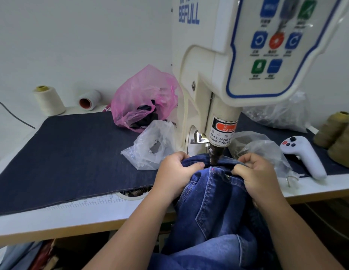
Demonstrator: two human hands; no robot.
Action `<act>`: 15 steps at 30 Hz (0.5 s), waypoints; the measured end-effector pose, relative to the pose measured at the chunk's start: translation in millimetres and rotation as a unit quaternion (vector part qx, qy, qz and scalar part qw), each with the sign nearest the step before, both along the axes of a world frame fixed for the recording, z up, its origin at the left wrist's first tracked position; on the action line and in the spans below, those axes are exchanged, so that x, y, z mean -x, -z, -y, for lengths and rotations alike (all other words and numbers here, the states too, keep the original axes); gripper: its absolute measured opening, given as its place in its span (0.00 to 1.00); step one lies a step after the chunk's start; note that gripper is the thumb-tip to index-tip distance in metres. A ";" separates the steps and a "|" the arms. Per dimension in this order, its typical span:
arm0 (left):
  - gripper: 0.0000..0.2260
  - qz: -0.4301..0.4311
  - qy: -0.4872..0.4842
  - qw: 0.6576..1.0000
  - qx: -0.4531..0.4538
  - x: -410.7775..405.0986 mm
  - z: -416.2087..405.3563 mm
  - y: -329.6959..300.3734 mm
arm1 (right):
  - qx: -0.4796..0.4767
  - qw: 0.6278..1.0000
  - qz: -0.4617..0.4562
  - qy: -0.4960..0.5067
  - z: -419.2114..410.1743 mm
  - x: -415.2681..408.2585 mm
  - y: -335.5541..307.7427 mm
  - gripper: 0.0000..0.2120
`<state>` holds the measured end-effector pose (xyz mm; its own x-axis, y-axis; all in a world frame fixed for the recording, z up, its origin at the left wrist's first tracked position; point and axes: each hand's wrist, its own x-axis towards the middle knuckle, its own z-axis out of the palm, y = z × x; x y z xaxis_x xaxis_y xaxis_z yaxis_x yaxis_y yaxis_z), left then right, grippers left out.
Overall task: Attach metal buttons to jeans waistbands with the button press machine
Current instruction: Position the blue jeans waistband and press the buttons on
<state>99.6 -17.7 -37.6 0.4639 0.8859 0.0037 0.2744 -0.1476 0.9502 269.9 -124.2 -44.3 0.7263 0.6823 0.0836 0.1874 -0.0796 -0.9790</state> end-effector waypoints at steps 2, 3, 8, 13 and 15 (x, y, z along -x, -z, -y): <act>0.13 -0.001 0.001 1.000 0.000 0.2 0.3 -0.8 | -0.004 1.000 0.000 -0.001 0.0 0.2 0.3 0.11; 0.13 -0.002 0.001 1.000 -0.001 0.2 0.4 -1.3 | -0.006 1.000 -0.001 -0.001 -0.1 0.2 0.3 0.11; 0.13 -0.004 0.002 1.000 -0.006 0.9 1.8 -2.7 | -0.009 1.000 0.000 -0.002 1.1 0.8 -0.8 0.12; 0.12 0.001 0.004 1.000 0.001 1.8 2.2 -3.3 | -0.011 1.000 -0.001 -0.004 0.7 1.1 -1.3 0.12; 0.12 -0.002 0.004 1.000 -0.003 2.1 2.2 -3.6 | -0.011 1.000 -0.001 -0.004 0.4 0.8 -0.7 0.12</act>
<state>97.5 -19.9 -34.0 0.4715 0.8818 0.0073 0.2778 -0.1564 0.9478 269.1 -124.6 -43.7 0.7208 0.6865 0.0958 0.1851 -0.0574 -0.9810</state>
